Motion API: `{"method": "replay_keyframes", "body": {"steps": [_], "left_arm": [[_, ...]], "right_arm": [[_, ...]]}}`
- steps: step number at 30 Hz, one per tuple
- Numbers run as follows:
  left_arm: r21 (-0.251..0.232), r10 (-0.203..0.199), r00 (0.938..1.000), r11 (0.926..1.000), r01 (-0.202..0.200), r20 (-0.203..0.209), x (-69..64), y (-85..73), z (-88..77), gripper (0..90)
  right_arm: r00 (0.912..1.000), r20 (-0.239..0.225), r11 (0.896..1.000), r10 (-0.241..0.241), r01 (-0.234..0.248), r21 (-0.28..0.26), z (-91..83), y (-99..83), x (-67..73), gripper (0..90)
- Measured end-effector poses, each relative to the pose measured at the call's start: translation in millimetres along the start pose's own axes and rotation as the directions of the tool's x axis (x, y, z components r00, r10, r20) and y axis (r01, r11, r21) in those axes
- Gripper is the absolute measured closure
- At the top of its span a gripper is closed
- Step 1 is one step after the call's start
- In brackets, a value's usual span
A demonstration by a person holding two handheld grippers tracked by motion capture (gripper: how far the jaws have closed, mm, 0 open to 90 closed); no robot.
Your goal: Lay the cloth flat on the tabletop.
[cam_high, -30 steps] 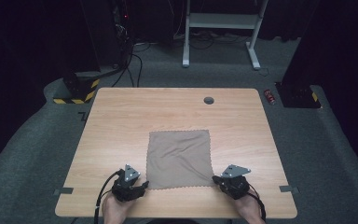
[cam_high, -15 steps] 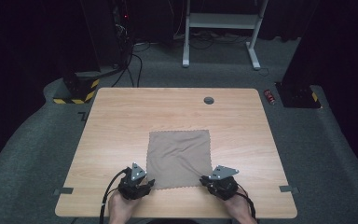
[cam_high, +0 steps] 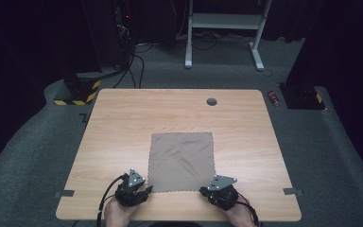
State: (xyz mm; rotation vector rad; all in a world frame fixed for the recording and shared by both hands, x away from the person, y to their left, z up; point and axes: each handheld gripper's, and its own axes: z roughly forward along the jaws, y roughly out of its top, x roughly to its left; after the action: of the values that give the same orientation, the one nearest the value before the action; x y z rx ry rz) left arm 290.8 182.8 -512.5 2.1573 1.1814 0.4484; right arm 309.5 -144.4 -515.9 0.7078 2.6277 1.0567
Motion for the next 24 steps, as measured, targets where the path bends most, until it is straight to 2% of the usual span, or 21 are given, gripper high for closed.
{"method": "replay_keyframes", "body": {"steps": [4,7,10,12,16,19,22,24], "left_arm": [[-0.04,-0.029,0.9994,0.9988,0.028,-0.019,4.1,8.7,6.5,53.4],[-0.056,-0.06,0.9973,0.9967,0.058,-0.041,9.9,20.0,16.8,52.2],[-0.041,-0.073,0.9949,0.9967,0.07,-0.07,14.2,28.3,27.0,51.7],[-0.03,-0.068,0.9948,0.9974,0.066,-0.076,14.0,28.8,30.7,51.3],[-0.039,-0.075,0.9947,0.9966,0.073,-0.07,16.1,23.7,27.0,51.1],[-0.022,-0.084,0.9939,0.9964,0.082,-0.072,19.5,20.4,22.1,51.0],[-0.013,-0.098,0.9924,0.9952,0.097,-0.074,23.9,19.8,20.1,50.8],[-0.028,-0.104,0.9924,0.9943,0.103,-0.065,27.0,22.8,22.6,50.1]], "right_arm": [[0.9999,0.003,0.999,0.013,-0.013,-0.035,6.6,14.7,-0.7,81.0],[1.0,-0.005,0.999,0.0,0.0,-0.043,20.0,27.8,2.0,80.6],[0.9998,-0.012,0.999,-0.016,0.015,-0.039,32.2,35.5,5.7,80.2],[0.9994,-0.027,1.0,-0.021,0.02,-0.023,41.1,37.0,9.6,81.6],[0.9969,-0.054,0.998,-0.058,0.057,-0.013,38.2,35.8,16.7,84.4],[0.9955,-0.067,0.998,-0.067,0.067,-0.008,33.7,32.2,19.8,82.7],[0.9964,-0.073,0.999,-0.044,0.043,-0.016,33.0,32.5,19.4,77.5],[0.9973,-0.066,0.999,-0.032,0.03,-0.032,34.8,36.3,18.7,73.7]]}}
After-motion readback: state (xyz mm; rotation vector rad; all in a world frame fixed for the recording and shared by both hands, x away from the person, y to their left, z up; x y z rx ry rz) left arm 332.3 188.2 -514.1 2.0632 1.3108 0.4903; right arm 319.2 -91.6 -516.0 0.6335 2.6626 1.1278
